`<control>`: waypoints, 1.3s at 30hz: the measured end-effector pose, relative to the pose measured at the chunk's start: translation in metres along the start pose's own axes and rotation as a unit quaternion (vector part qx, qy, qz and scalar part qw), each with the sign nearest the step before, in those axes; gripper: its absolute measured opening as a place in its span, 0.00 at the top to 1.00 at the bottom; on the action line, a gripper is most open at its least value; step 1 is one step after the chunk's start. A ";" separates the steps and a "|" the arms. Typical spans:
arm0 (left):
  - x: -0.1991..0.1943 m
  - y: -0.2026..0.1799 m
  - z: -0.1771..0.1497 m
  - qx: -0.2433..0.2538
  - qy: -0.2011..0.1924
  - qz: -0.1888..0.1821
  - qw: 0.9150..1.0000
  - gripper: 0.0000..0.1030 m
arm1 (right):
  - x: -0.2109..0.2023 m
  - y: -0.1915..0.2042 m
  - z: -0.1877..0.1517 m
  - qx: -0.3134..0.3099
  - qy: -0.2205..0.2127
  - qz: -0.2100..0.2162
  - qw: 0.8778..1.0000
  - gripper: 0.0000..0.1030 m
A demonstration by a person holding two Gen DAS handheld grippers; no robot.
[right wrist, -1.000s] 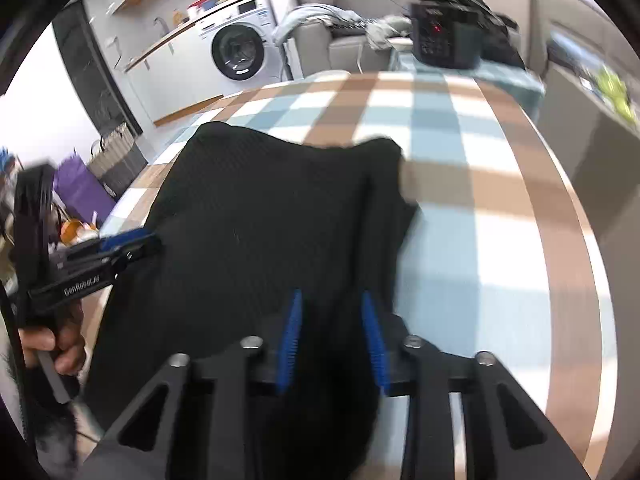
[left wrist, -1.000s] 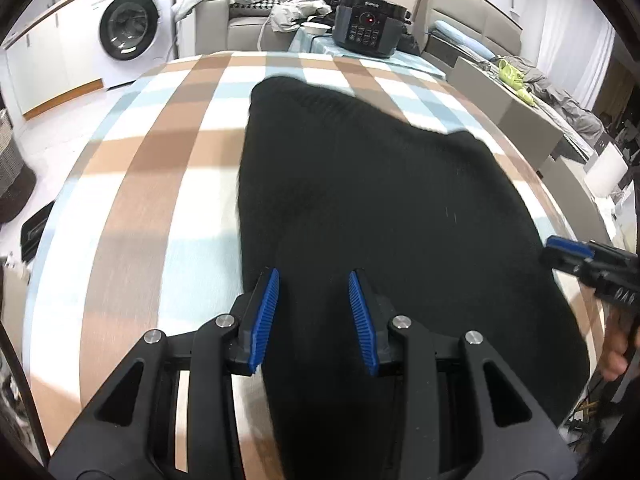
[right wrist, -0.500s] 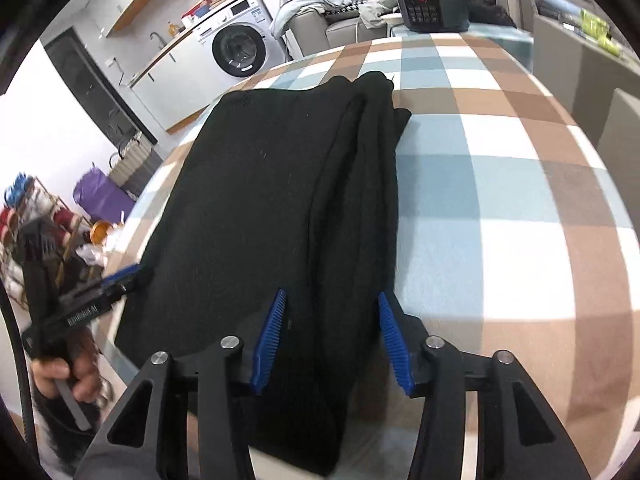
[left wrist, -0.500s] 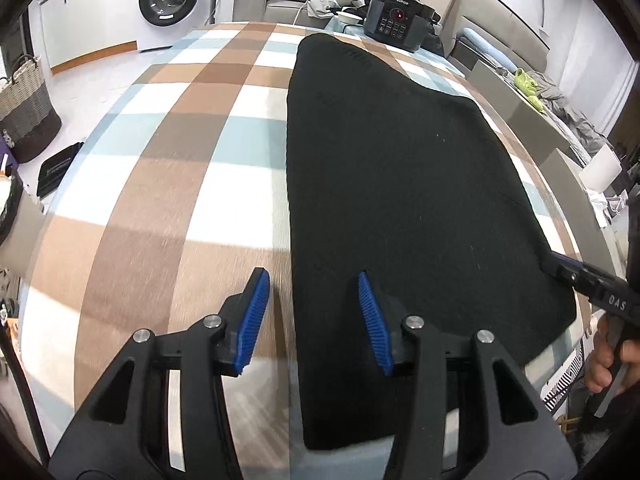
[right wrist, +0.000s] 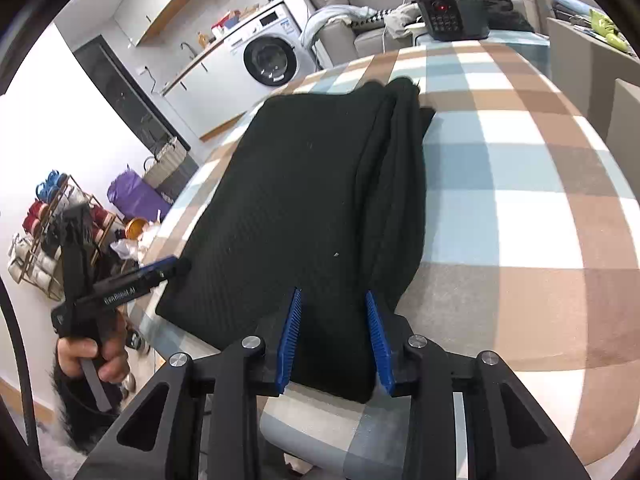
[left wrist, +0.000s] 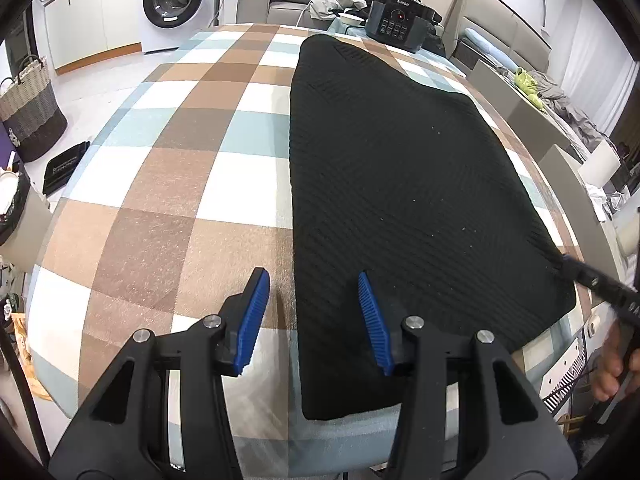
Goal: Fold small clothes
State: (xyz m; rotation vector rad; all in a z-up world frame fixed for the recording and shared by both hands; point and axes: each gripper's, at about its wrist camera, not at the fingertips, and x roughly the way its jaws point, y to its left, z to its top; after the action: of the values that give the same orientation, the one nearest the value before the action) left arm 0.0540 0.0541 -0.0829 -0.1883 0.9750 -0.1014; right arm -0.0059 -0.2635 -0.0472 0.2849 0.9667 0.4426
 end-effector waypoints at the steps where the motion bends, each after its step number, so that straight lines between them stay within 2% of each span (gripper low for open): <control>1: -0.002 0.000 -0.001 0.000 -0.001 0.001 1.000 0.58 | -0.005 0.001 0.001 -0.005 -0.007 0.004 1.000 0.66; 6: -0.009 -0.007 -0.003 -0.002 -0.013 0.001 1.000 0.58 | 0.000 0.004 0.001 -0.013 0.007 0.022 1.000 0.66; 11: -0.016 -0.022 -0.003 0.017 -0.021 -0.004 1.000 0.58 | 0.011 -0.001 -0.004 -0.007 0.023 0.018 1.000 0.66; 14: -0.020 -0.032 -0.003 0.026 -0.025 -0.018 0.999 0.58 | 0.010 -0.003 -0.005 -0.009 0.024 0.032 0.999 0.66; 21: -0.016 -0.061 -0.011 0.052 -0.011 -0.053 0.997 0.58 | 0.018 -0.005 -0.006 -0.012 0.035 0.027 0.999 0.66; 25: -0.013 -0.079 -0.021 0.075 0.003 -0.076 0.994 0.58 | 0.013 -0.010 -0.009 0.002 0.035 0.045 0.998 0.66; 28: -0.013 -0.091 -0.026 0.087 0.009 -0.097 0.991 0.58 | 0.010 -0.011 -0.014 0.012 0.046 0.098 0.994 0.66; 30: -0.011 -0.101 -0.030 0.101 0.016 -0.108 0.989 0.57 | 0.012 -0.011 -0.015 0.009 0.042 0.096 0.994 0.66; 32: -0.009 -0.110 -0.032 0.113 0.015 -0.105 0.988 0.52 | 0.016 -0.012 -0.013 0.021 0.039 0.098 0.994 0.66; 33: -0.008 -0.114 -0.033 0.119 0.016 -0.104 0.987 0.48 | 0.017 -0.011 -0.012 0.023 0.033 0.096 0.995 0.70; 34: -0.007 -0.117 -0.033 0.123 0.016 -0.100 0.987 0.48 | 0.017 -0.008 -0.010 0.016 0.027 0.086 0.996 0.84; 35: -0.007 -0.119 -0.033 0.124 0.015 -0.099 0.987 0.48 | 0.016 -0.003 -0.009 0.002 0.022 0.075 0.997 0.90; 37: -0.007 -0.118 -0.033 0.126 0.015 -0.103 0.987 0.48 | 0.006 0.006 -0.008 -0.020 0.001 0.077 0.997 0.91; 39: -0.006 -0.115 -0.032 0.118 0.017 -0.108 0.987 0.48 | 0.006 0.008 -0.008 -0.023 0.019 0.048 0.998 0.91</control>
State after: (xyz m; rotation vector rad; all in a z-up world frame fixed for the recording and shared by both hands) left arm 0.0243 -0.0611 -0.0721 -0.0733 0.9655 -0.4180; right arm -0.0118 -0.2538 -0.0523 0.2829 0.9803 0.5592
